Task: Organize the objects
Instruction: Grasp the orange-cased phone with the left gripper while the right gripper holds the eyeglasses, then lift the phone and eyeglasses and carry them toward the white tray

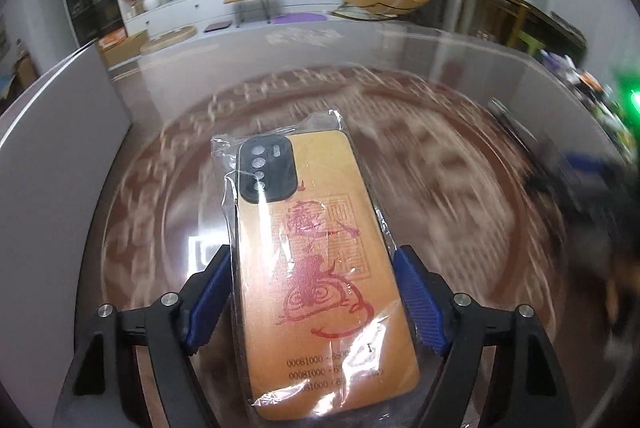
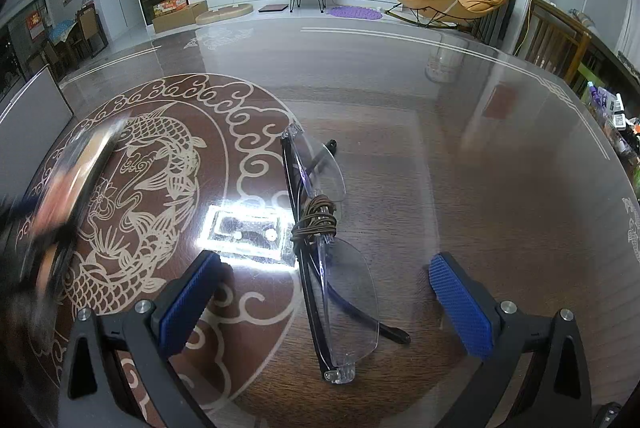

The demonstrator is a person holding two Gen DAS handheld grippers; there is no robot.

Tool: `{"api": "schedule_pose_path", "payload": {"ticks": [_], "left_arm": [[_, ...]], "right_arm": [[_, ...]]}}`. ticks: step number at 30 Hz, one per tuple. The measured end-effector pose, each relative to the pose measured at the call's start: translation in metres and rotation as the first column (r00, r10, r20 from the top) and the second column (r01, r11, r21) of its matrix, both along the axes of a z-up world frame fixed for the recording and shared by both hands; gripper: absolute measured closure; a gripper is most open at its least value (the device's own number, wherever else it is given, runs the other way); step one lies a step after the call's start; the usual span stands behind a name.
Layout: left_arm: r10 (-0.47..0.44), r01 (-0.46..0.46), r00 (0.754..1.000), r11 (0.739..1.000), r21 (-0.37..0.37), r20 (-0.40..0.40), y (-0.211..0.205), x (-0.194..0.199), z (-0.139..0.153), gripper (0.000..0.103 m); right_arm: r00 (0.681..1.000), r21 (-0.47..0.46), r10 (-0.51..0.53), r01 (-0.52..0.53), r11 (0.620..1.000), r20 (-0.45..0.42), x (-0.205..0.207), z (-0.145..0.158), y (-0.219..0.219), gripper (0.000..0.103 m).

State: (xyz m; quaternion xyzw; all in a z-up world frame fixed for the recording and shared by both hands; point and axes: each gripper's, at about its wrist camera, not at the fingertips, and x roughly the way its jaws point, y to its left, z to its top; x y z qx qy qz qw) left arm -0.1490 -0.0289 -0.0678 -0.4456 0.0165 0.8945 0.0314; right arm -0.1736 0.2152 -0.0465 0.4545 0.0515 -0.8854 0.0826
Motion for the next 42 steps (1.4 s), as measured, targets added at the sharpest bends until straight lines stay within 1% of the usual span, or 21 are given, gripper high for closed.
{"api": "schedule_pose_path", "payload": {"ticks": [4,8,10,11,12,13,14,16,20,21,27,28,29,30,31,33,36,37,38,40,42], "left_arm": [[-0.033,0.033,0.999,0.999,-0.002,-0.003,-0.001,0.049,0.001,0.024],[-0.052,0.052,0.999,0.999,0.003,-0.004,-0.004,0.067,0.001,0.024],[-0.054,0.054,0.999,0.999,0.002,-0.004,-0.005,0.06,-0.002,0.024],[-0.056,0.056,0.998,0.998,0.002,-0.004,-0.005,0.059,-0.004,0.022],[-0.059,0.059,0.998,0.998,0.002,-0.001,-0.006,0.046,-0.006,0.015],[-0.06,0.06,0.998,0.998,0.002,0.005,-0.007,0.043,-0.006,0.011],[-0.06,0.06,0.998,0.998,-0.001,0.019,-0.006,0.04,-0.008,0.001],[-0.058,0.058,0.998,0.998,-0.001,0.027,-0.006,0.033,-0.009,0.0],[-0.054,0.054,0.998,0.999,-0.001,0.032,-0.005,0.032,-0.012,0.0],[-0.05,0.05,0.998,0.999,-0.003,0.038,-0.002,0.022,-0.01,0.0],[-0.044,0.044,0.996,0.999,-0.003,0.078,0.0,0.01,-0.01,0.0],[-0.039,0.039,0.997,0.999,-0.004,0.072,0.0,0.009,-0.009,0.0],[-0.031,0.031,0.998,0.999,-0.008,0.061,-0.001,0.01,-0.009,0.004],[-0.029,0.03,0.999,1.0,-0.006,0.041,-0.002,0.013,-0.006,0.021],[-0.03,0.03,0.999,1.0,-0.007,0.024,-0.004,0.017,-0.004,0.025],[-0.033,0.033,0.999,0.999,0.002,0.019,-0.007,0.021,-0.004,0.027],[-0.042,0.042,0.999,0.999,0.0,0.013,-0.008,0.026,-0.003,0.027],[-0.044,0.044,0.999,0.999,0.003,0.013,-0.008,0.028,-0.003,0.027],[-0.044,0.044,0.999,0.999,0.007,0.013,-0.008,0.029,-0.002,0.027],[-0.039,0.039,0.999,0.999,0.017,0.008,-0.01,0.035,-0.001,0.027],[-0.033,0.033,0.999,0.999,0.024,-0.003,-0.013,0.041,0.0,0.027]], "right_arm": [[1.0,0.0,0.0,0.0,1.0,0.0,0.0,0.0,0.0,0.0],[1.0,0.0,0.0,0.0,1.0,0.0,0.0,-0.001,0.0,0.0],[1.0,0.0,0.0,0.0,1.0,0.0,0.0,0.0,0.0,0.0],[1.0,0.0,0.0,0.0,1.0,0.0,0.0,-0.001,0.0,0.0],[1.0,0.0,0.0,0.0,1.0,0.0,0.0,-0.001,0.0,0.0],[1.0,0.0,0.0,0.0,1.0,0.0,0.0,-0.001,0.0,0.0],[1.0,0.0,0.0,0.0,1.0,0.0,0.0,-0.001,0.0,0.0],[1.0,0.0,0.0,0.0,1.0,0.0,0.0,0.0,0.0,0.0],[1.0,0.0,0.0,0.0,1.0,0.0,0.0,-0.001,0.0,0.0],[1.0,0.0,0.0,0.0,1.0,0.0,0.0,0.0,0.0,0.0],[1.0,0.0,0.0,0.0,1.0,-0.001,0.0,-0.001,0.0,0.0],[1.0,-0.002,0.0,0.0,1.0,0.0,0.0,0.0,0.0,0.0],[1.0,-0.004,0.001,-0.001,1.0,0.0,0.0,-0.001,0.0,0.0],[1.0,-0.011,0.001,-0.001,1.0,-0.001,-0.001,-0.001,0.0,0.0],[1.0,-0.037,0.005,-0.005,0.999,-0.003,0.001,0.001,0.002,0.0],[0.999,-0.081,0.028,-0.027,0.996,0.015,0.002,0.003,0.005,0.0],[0.996,-0.086,0.034,-0.027,0.996,0.085,0.006,0.008,0.011,0.0],[0.993,-0.103,0.044,-0.033,0.994,0.105,0.005,0.011,0.014,0.0],[0.993,-0.124,0.039,-0.025,0.992,0.111,0.005,0.017,0.02,0.0],[0.993,-0.135,-0.012,0.027,0.99,0.114,0.0,0.027,0.031,0.0],[0.988,-0.146,-0.026,0.048,0.988,0.155,-0.007,0.028,0.032,0.0]]}}
